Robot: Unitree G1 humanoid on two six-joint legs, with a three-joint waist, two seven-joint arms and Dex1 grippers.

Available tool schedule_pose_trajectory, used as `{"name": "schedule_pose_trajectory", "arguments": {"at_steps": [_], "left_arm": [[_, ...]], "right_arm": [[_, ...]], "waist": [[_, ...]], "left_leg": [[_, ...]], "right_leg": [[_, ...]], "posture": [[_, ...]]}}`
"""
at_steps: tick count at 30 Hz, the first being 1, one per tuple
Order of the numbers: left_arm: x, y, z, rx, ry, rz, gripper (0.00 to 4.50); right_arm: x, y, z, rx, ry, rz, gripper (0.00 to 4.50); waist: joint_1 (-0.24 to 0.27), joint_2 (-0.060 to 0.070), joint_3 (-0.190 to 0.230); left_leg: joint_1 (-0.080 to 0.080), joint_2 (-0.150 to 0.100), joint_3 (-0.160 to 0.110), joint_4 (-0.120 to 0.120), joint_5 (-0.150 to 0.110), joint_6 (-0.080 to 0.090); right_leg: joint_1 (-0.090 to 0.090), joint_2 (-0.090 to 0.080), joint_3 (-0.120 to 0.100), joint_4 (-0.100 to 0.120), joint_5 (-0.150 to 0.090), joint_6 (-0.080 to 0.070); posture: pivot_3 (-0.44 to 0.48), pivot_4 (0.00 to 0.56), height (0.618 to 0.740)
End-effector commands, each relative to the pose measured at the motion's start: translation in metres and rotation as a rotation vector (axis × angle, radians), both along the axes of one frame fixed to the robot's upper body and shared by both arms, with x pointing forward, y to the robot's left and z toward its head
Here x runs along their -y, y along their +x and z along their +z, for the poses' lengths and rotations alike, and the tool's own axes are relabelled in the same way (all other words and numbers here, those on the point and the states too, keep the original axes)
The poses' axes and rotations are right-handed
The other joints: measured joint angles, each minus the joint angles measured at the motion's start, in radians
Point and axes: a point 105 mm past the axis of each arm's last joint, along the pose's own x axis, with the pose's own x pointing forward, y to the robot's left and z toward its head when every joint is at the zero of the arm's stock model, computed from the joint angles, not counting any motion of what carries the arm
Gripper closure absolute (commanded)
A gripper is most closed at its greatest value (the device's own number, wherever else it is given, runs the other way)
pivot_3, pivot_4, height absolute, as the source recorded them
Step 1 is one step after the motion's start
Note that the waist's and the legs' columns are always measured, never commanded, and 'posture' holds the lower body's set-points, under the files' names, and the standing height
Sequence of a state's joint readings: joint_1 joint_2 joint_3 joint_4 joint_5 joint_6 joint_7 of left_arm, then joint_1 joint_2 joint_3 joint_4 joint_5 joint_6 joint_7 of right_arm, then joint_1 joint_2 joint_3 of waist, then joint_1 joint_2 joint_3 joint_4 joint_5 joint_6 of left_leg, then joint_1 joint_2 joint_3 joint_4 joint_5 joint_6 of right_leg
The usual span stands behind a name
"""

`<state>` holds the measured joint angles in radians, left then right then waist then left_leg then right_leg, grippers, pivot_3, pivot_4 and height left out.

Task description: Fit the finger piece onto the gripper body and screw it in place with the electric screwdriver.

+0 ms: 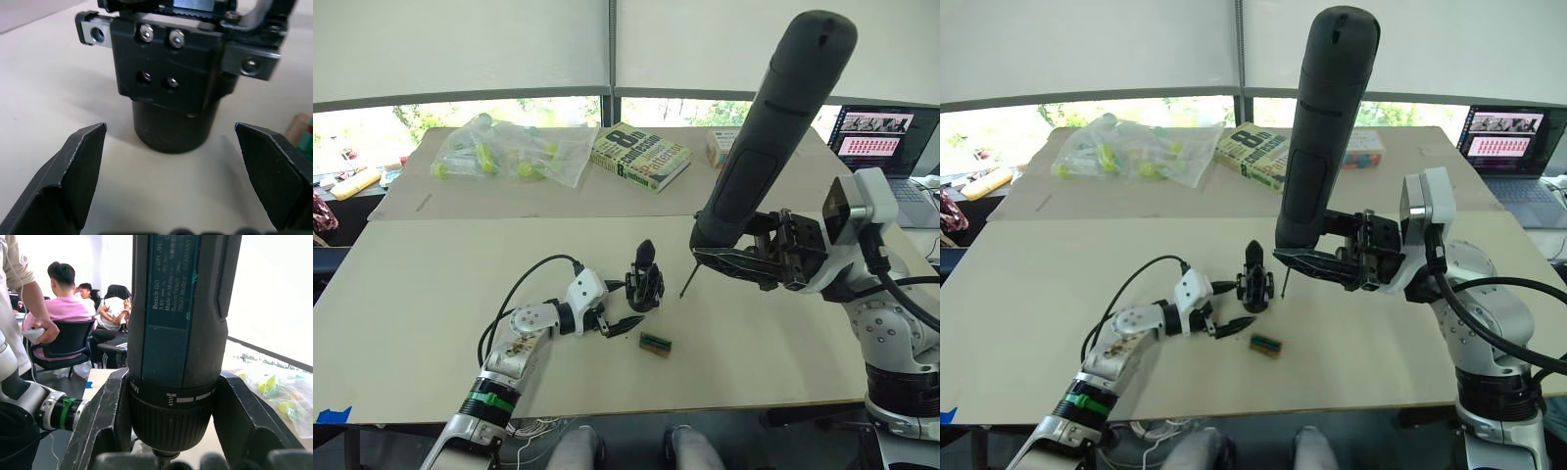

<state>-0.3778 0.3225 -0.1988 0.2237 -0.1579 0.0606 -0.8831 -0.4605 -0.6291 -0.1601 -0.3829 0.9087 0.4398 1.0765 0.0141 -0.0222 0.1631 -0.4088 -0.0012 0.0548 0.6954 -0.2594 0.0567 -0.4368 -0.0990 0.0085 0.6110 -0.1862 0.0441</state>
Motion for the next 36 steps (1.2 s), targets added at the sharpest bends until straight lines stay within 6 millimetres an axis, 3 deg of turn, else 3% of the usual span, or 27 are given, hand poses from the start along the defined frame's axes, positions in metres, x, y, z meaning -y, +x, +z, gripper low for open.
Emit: {"name": "schedule_pose_trajectory", "arguments": {"at_steps": [1,7,14,17,20,28,36], "left_arm": [[0.011,0.002,0.001,0.021,0.000,-0.021,0.06],[0.024,0.002,-0.002,0.009,0.018,-0.054,0.06],[0.025,0.004,-0.005,-0.006,0.025,-0.044,0.06],[0.022,0.004,-0.005,-0.008,0.028,-0.042,0.85],[0.019,0.005,-0.005,0.000,0.045,-0.058,2.15],[0.013,0.010,0.005,0.033,0.054,-0.162,2.17],[0.009,0.015,-0.003,0.007,0.116,-0.259,2.17]], "right_arm": [[-0.004,-0.009,0.014,0.062,0.018,0.034,2.54],[-0.006,-0.008,0.013,0.059,0.012,0.032,2.54],[-0.007,-0.007,0.013,0.059,0.006,0.027,2.54],[-0.007,-0.007,0.013,0.058,0.005,0.025,2.54],[-0.007,-0.007,0.013,0.057,0.004,0.025,2.54],[-0.007,-0.008,0.012,0.052,0.000,0.033,2.54],[-0.007,-0.009,0.010,0.047,-0.003,0.039,2.54]], "waist": [[0.000,0.000,0.000],[0.000,0.000,0.000],[0.001,0.000,0.000],[0.000,0.000,0.000],[-0.001,0.000,0.000],[-0.002,0.000,0.000],[-0.004,0.000,0.000]], "left_leg": [[0.000,0.000,0.000,0.000,0.000,0.000],[0.000,0.000,0.000,0.000,0.000,0.000],[0.000,0.000,0.000,0.000,0.000,0.000],[0.000,0.000,0.000,0.000,0.000,0.000],[0.000,0.000,0.000,0.000,0.000,0.000],[0.000,0.000,0.000,0.000,0.000,0.000],[0.000,0.000,0.000,0.000,0.000,0.000]], "right_leg": [[0.000,0.000,0.000,0.000,0.000,0.000],[0.000,0.000,0.000,0.000,0.000,0.000],[0.000,0.000,0.000,0.000,0.000,0.000],[0.000,0.000,0.000,0.000,0.000,0.000],[0.000,0.000,0.000,0.000,0.000,0.000],[0.000,0.001,0.000,0.000,0.000,0.000],[0.000,0.002,0.000,0.000,0.000,0.000]], "posture": [[0.000,0.150,0.740],[0.000,0.150,0.740],[0.000,0.150,0.740],[0.000,0.150,0.740],[0.000,0.150,0.740],[0.000,0.150,0.740],[0.000,0.150,0.740]]}}
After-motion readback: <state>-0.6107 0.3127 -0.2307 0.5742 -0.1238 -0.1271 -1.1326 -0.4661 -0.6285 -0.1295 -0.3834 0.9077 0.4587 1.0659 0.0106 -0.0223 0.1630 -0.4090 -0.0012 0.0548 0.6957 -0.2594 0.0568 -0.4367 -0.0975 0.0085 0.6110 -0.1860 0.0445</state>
